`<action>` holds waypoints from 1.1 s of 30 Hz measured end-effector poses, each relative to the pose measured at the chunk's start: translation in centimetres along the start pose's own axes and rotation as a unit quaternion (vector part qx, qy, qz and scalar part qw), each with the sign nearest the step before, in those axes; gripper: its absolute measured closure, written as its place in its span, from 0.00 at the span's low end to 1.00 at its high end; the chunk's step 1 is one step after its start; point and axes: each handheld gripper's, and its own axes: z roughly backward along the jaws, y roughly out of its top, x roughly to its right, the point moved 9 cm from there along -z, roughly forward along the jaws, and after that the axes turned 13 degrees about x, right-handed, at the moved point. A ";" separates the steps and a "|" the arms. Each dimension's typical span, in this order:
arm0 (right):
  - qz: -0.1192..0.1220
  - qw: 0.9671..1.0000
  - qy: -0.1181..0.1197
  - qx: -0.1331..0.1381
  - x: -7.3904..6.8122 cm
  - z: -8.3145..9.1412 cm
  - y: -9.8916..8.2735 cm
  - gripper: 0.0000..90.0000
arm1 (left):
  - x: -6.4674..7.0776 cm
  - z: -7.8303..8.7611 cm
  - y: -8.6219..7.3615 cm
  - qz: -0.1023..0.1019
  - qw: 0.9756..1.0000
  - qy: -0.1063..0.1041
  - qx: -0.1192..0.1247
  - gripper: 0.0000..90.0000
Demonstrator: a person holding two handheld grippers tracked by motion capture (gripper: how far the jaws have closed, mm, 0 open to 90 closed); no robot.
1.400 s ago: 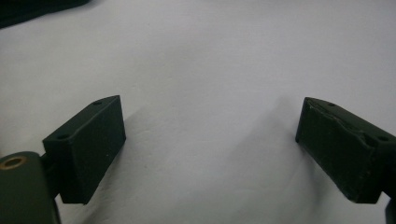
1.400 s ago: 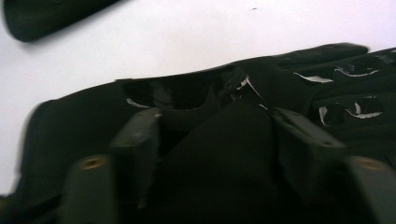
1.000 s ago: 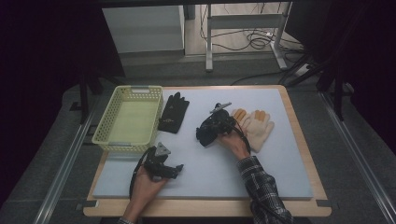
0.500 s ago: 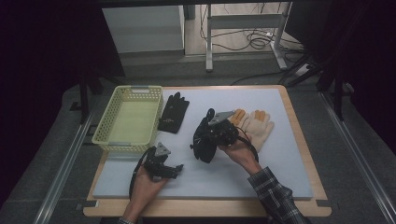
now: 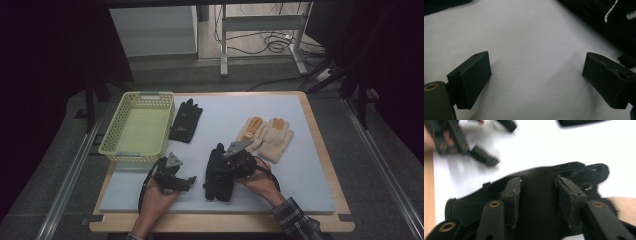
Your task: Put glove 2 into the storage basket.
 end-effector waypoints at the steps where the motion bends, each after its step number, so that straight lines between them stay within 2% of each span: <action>1: -0.007 1.000 0.001 0.004 0.2 0.0 0.2 0.56 | 0.0 0.0 0.0 0.000 1.000 0.000 0.000 0.09; 3: -0.021 1.000 0.001 0.010 0.7 -0.1 0.5 0.54 | 0.0 0.0 0.0 -0.002 1.000 0.000 -0.001 0.09; 6: -0.028 1.000 -0.003 0.013 1.3 -0.4 1.0 0.51 | 0.0 0.0 0.0 0.000 1.000 0.000 0.000 0.09; 12: -0.027 0.999 -0.025 0.013 2.9 -1.8 2.3 0.49 | 0.0 0.0 0.0 -0.002 1.000 0.000 -0.001 0.09; 24: -0.025 0.999 -0.041 0.002 6.0 -6.7 5.0 0.68 | 0.0 0.0 0.0 0.000 1.000 0.000 -0.001 0.09; 33: -0.032 0.998 -0.050 0.006 8.4 -10.6 6.9 0.73 | 0.0 0.0 0.0 0.000 1.000 -0.001 -0.001 0.09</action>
